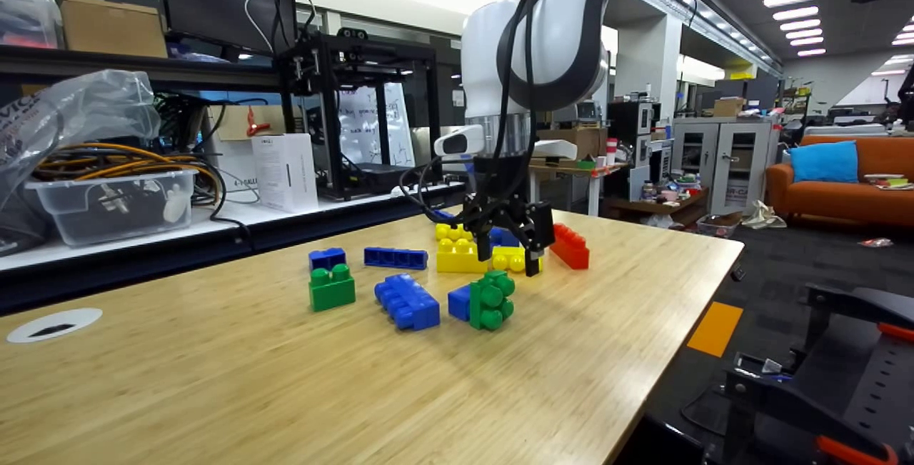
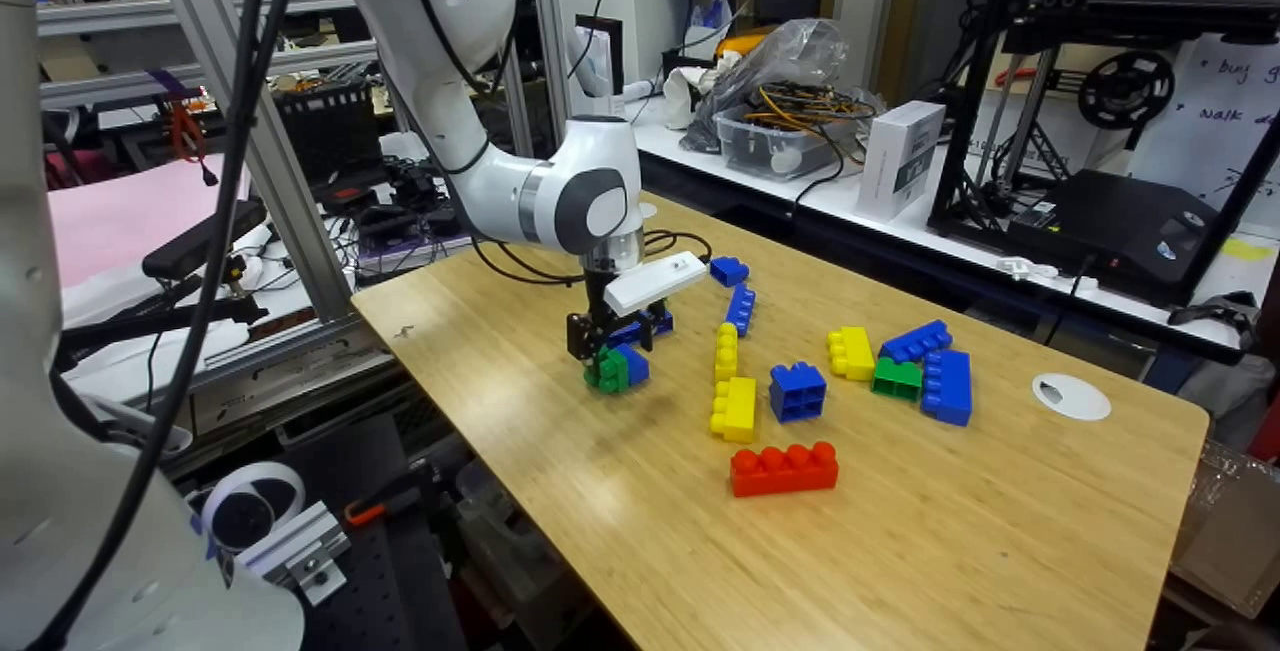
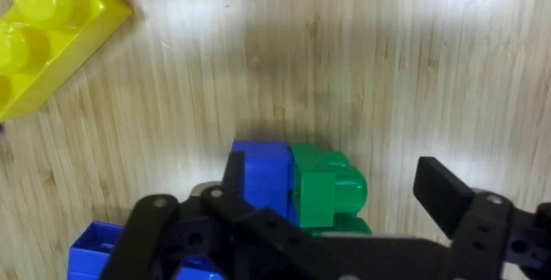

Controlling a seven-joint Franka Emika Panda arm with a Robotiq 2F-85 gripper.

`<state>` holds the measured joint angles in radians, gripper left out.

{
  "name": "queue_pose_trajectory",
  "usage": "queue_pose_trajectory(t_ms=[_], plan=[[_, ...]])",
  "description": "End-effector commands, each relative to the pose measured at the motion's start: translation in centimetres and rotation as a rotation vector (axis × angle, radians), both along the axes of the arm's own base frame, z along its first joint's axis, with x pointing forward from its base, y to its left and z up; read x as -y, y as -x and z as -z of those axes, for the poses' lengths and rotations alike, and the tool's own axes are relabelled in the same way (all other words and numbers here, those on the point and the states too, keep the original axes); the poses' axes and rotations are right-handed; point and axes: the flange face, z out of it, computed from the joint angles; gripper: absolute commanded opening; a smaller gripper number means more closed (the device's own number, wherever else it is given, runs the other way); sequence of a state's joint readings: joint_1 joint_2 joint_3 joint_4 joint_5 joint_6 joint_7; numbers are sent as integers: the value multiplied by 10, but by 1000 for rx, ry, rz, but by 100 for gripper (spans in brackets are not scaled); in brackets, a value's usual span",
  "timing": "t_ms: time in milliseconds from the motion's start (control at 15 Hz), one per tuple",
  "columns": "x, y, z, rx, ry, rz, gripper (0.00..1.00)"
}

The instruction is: Separate the blue toy from the green toy

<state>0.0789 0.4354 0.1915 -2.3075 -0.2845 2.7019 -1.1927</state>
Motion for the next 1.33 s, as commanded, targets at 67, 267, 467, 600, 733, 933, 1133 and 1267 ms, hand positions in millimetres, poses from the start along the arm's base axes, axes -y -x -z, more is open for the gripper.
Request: queue_pose_trajectory(t_ms=[67,267,467,600,733,933,1133,1267], plan=[[-5,-5,12,-5,-28,-27,100],[-11,-4,22,-22,-35,-23,100],[-15,-4,29,-30,-35,-16,96],[-17,-5,31,-31,-31,-12,71],[-18,-6,32,-31,-26,-9,64],[-20,-11,28,-22,-23,-4,42],[-22,-13,26,-19,-20,-2,23],[-22,-12,26,-29,-17,-4,18]])
